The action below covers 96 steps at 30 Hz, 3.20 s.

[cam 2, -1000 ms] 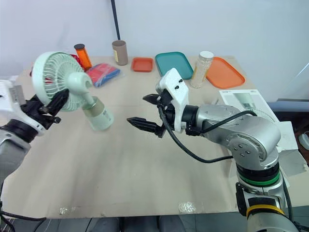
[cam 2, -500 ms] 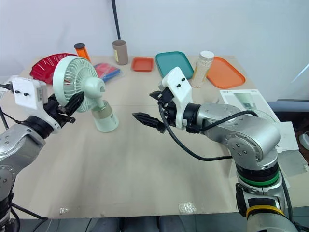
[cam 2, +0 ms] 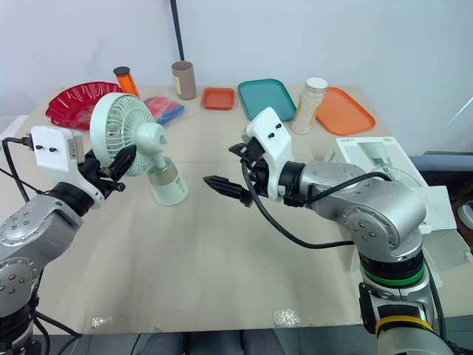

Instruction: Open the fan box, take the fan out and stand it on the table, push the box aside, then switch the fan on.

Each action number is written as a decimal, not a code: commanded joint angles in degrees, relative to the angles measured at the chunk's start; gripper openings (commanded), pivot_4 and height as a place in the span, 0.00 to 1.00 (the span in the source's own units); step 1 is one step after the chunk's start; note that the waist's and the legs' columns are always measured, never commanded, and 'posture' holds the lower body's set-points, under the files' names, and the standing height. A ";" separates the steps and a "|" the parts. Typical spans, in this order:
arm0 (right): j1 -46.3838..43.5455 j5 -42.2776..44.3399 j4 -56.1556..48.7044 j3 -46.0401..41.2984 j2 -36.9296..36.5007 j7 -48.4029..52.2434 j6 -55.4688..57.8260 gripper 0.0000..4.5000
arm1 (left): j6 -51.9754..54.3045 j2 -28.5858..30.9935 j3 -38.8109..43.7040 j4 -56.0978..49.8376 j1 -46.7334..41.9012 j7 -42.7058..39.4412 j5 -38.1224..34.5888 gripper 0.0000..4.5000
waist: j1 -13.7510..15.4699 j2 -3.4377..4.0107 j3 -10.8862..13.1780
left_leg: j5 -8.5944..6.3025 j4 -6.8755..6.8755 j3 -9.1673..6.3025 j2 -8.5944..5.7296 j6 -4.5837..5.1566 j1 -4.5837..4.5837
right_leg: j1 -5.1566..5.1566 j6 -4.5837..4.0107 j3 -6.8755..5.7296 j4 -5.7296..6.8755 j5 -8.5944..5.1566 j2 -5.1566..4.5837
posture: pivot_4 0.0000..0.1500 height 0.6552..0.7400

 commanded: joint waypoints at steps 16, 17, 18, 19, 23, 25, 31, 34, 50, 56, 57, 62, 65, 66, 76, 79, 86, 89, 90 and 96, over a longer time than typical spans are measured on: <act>-9.92 -18.30 14.78 12.36 12.43 -0.61 -8.05 1.00 | 3.53 1.52 2.37 1.07 -8.87 -2.01 -3.62 0.43 | -0.01 0.00 0.00 | 0.11 0.02 -0.09 -0.02 -0.20 -0.11 | -0.08 0.01 -0.07 0.03 0.01 -0.03 | 1.00 1.00; -9.91 -18.84 15.18 12.37 12.97 -0.51 -8.18 1.00 | 3.77 1.57 2.36 1.36 -9.21 -2.15 -3.66 0.43 | -0.01 0.00 0.00 | 0.11 0.02 -0.10 -0.02 -0.20 -0.11 | -0.09 0.01 -0.07 0.03 0.01 -0.03 | 1.00 1.00; -9.91 -19.31 15.46 12.34 13.57 -0.44 -8.25 0.94 | 3.97 1.61 2.48 1.63 -9.52 -2.25 -3.88 0.43 | 0.00 0.00 0.00 | 0.12 0.01 -0.11 -0.02 -0.21 -0.11 | -0.10 0.01 -0.07 0.04 0.01 -0.03 | 1.00 1.00; -9.84 -19.62 15.75 12.18 14.25 -0.46 -8.21 0.88 | 4.14 1.55 2.63 1.90 -9.84 -2.24 -4.17 0.43 | -0.01 0.00 0.00 | 0.13 0.01 -0.12 -0.02 -0.23 -0.11 | -0.11 0.01 -0.08 0.04 0.01 -0.02 | 1.00 1.00; -9.87 -21.57 17.50 12.46 16.91 -0.62 -8.97 0.76 | 4.85 1.65 3.05 2.58 -10.47 -2.26 -4.86 0.43 | -0.01 0.00 0.00 | 0.13 0.00 -0.13 -0.02 -0.24 -0.15 | -0.15 0.00 -0.08 0.05 0.01 -0.03 | 1.00 1.00; -10.23 -22.50 19.96 12.76 19.53 -1.34 -10.15 0.76 | 5.04 1.56 3.19 2.70 -10.53 -2.18 -5.30 0.43 | -0.09 0.00 0.00 | 0.14 0.00 -0.13 -0.02 -0.25 -0.15 | -0.16 0.00 -0.08 0.06 0.01 -0.03 | 1.00 1.00; -11.15 -26.24 25.49 13.34 23.48 -1.23 -13.16 0.76 | 5.32 2.07 3.32 2.93 -10.77 -2.07 -6.07 0.43 | -0.08 0.00 0.00 | 0.19 0.00 -0.12 -0.02 -0.33 -0.22 | -0.28 -0.04 -0.09 0.12 0.05 -0.03 | 1.00 1.00; -11.62 -27.65 28.08 12.89 25.50 -1.45 -14.52 0.76 | 5.32 2.23 3.49 2.84 -10.68 -1.83 -6.54 0.43 | -0.08 0.00 0.00 | 0.19 -0.01 -0.13 -0.02 -0.34 -0.22 | -0.29 -0.04 -0.10 0.12 0.05 -0.03 | 1.00 1.00; -11.56 -31.85 33.24 12.51 30.09 -0.05 -17.67 0.76 | 4.81 2.05 3.53 2.93 -9.93 -2.12 -6.99 0.43 | -0.10 0.00 0.00 | 0.21 -0.02 -0.12 -0.02 -0.37 -0.22 | -0.33 -0.05 -0.10 0.16 0.06 -0.04 | 1.00 1.00; -11.42 -32.71 33.78 12.52 31.09 0.45 -18.22 0.76 | 4.68 1.79 3.38 3.00 -10.03 -2.31 -7.18 0.43 | -0.11 0.00 0.00 | 0.21 -0.03 -0.12 -0.02 -0.38 -0.22 | -0.33 -0.06 -0.10 0.16 0.06 -0.04 | 1.00 1.00; -11.38 -32.82 33.79 12.53 31.23 0.41 -18.16 0.76 | 4.65 1.78 3.40 3.04 -9.99 -2.34 -7.14 0.43 | -0.11 0.00 0.00 | 0.21 -0.03 -0.12 -0.02 -0.38 -0.22 | -0.33 -0.06 -0.10 0.16 0.06 -0.04 | 1.00 1.00; -11.38 -33.27 34.00 12.50 31.64 0.51 -18.24 0.76 | 4.77 1.55 3.34 2.82 -9.61 -2.34 -7.39 0.43 | -0.10 0.00 0.00 | 0.21 -0.03 -0.12 -0.02 -0.38 -0.22 | -0.33 -0.06 -0.10 0.16 0.06 -0.04 | 1.00 1.00; -11.39 -33.46 34.07 12.46 31.93 0.76 -18.47 0.69 | 4.96 1.39 3.19 2.68 -9.70 -2.16 -7.76 0.43 | -0.10 0.00 0.00 | 0.21 -0.03 -0.12 -0.02 -0.38 -0.22 | -0.34 -0.06 -0.10 0.16 0.06 -0.04 | 1.00 1.00; -11.32 -33.36 33.90 12.36 32.09 0.83 -18.44 0.64 | 5.04 1.34 3.22 2.74 -9.73 -2.02 -7.84 0.43 | -0.11 0.00 0.00 | 0.21 -0.03 -0.12 -0.02 -0.38 -0.22 | -0.34 -0.06 -0.10 0.16 0.06 -0.04 | 1.00 1.00; -11.09 -34.19 33.15 12.62 32.60 1.20 -18.48 0.08 | 5.00 1.58 2.92 3.25 -9.87 -2.13 -7.81 0.43 | -0.12 0.00 0.00 | 0.22 -0.03 -0.12 -0.02 -0.40 -0.22 | -0.35 -0.06 -0.11 0.17 0.07 -0.04 | 1.00 1.00; -11.05 -34.36 33.04 12.64 32.79 1.18 -18.37 0.08 | 5.00 1.53 2.78 3.41 -10.11 -2.12 -7.72 0.43 | -0.12 0.00 0.00 | 0.22 -0.03 -0.12 -0.02 -0.40 -0.23 | -0.35 -0.06 -0.11 0.17 0.07 -0.05 | 1.00 1.00; -10.80 -34.33 32.61 12.56 33.19 1.23 -18.21 0.08 | 5.22 1.91 2.49 3.51 -10.16 -2.46 -7.42 0.43 | -0.12 0.00 0.00 | 0.23 -0.03 -0.12 -0.02 -0.41 -0.22 | -0.35 -0.06 -0.11 0.18 0.07 -0.05 | 1.00 1.00; -10.57 -34.38 32.18 12.65 33.30 0.97 -17.55 0.08 | 5.30 1.84 2.69 3.54 -10.33 -2.59 -8.13 0.43 | -0.12 0.00 0.00 | 0.23 -0.03 -0.12 -0.02 -0.41 -0.23 | -0.35 -0.06 -0.11 0.18 0.07 -0.05 | 1.00 1.00; -10.44 -34.39 31.97 12.68 33.27 0.95 -17.43 0.08 | 5.12 1.96 2.67 3.44 -10.35 -2.82 -7.90 0.43 | -0.12 0.00 0.00 | 0.23 -0.03 -0.12 -0.02 -0.41 -0.23 | -0.35 -0.06 -0.11 0.18 0.07 -0.05 | 1.00 1.00; -9.95 -34.23 31.15 12.70 33.04 1.11 -16.80 0.08 | 4.84 1.73 3.26 2.95 -10.01 -2.44 -8.04 0.71 | -0.12 0.00 0.00 | 0.23 -0.03 -0.12 -0.02 -0.41 -0.22 | -0.36 -0.06 -0.11 0.18 0.07 -0.05 | 1.00 1.00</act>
